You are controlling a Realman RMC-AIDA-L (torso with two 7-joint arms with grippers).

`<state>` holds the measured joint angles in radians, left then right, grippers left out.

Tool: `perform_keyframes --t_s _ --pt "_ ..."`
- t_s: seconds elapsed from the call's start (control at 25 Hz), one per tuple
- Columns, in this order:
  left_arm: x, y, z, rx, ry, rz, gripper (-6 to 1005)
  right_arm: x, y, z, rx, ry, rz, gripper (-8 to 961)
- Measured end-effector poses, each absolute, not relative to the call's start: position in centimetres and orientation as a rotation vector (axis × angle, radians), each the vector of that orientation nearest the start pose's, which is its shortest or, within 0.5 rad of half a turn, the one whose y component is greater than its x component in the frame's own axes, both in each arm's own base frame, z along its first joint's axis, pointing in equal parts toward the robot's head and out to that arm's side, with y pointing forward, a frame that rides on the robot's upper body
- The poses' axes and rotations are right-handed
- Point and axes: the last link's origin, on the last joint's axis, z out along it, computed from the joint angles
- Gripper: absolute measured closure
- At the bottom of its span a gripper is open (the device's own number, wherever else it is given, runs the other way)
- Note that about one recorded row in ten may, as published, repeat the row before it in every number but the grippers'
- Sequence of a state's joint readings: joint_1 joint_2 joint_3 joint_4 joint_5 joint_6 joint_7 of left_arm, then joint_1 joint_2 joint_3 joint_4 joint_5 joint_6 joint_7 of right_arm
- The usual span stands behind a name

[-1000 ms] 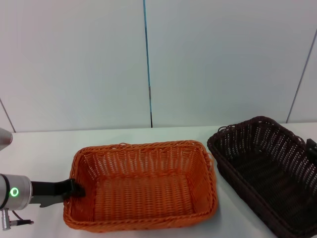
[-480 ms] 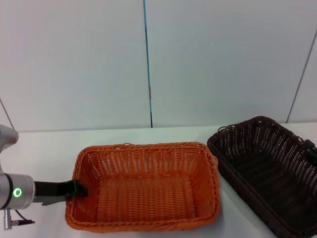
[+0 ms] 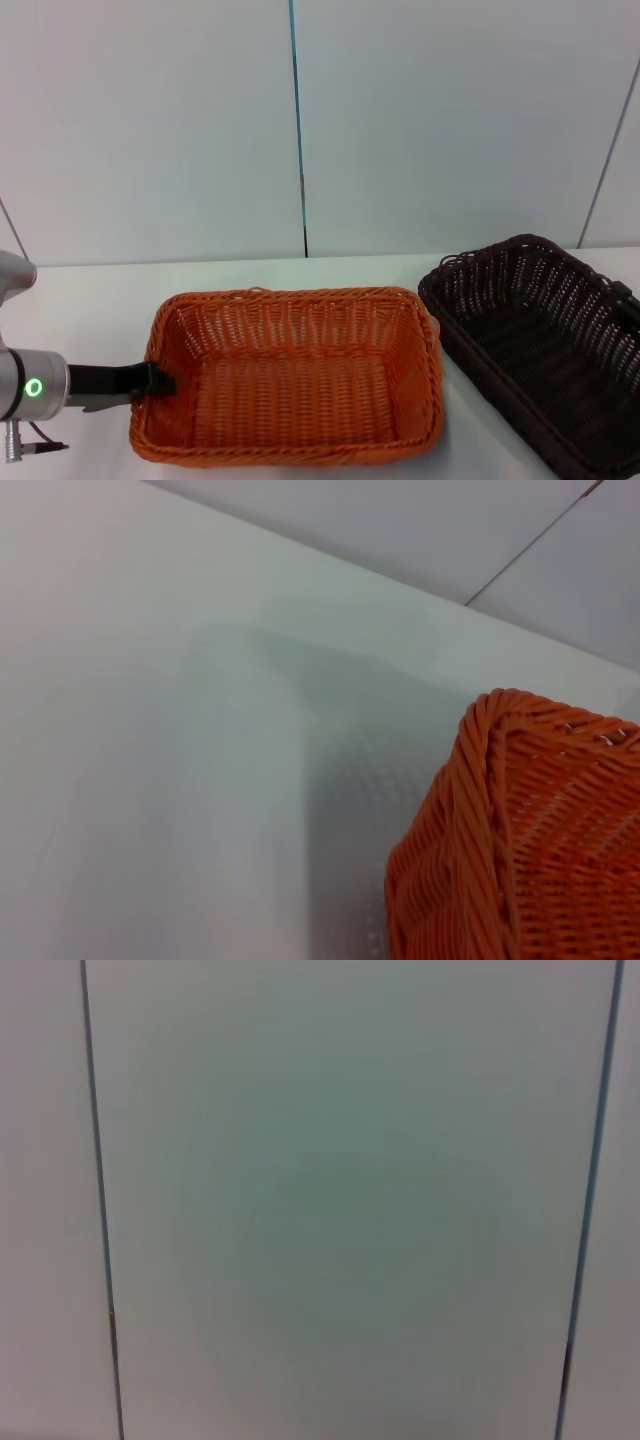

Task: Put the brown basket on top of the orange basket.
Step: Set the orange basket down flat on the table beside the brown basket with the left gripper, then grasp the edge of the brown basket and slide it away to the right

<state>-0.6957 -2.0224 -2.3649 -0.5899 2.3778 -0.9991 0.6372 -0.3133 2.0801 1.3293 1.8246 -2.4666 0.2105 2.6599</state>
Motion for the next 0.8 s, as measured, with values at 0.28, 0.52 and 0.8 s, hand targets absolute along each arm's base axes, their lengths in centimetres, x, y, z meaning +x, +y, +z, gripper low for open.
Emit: perform_keyframes --t_s 0.28,0.52,0.8 --pt "-29.96 40.88 0.9 -1.951 -1.697 -0.283 771 21.24 27.89 5.9 1.101 2.681 2.055 220" --pt "-29.87 40.96 0.92 -1.961 -1.682 -0.28 768 21.12 27.95 5.79 1.099 2.688 2.051 220" --pt "-30.12 40.92 0.95 -1.947 -1.68 -0.283 541 20.99 27.99 5.68 1.096 2.696 2.046 220"
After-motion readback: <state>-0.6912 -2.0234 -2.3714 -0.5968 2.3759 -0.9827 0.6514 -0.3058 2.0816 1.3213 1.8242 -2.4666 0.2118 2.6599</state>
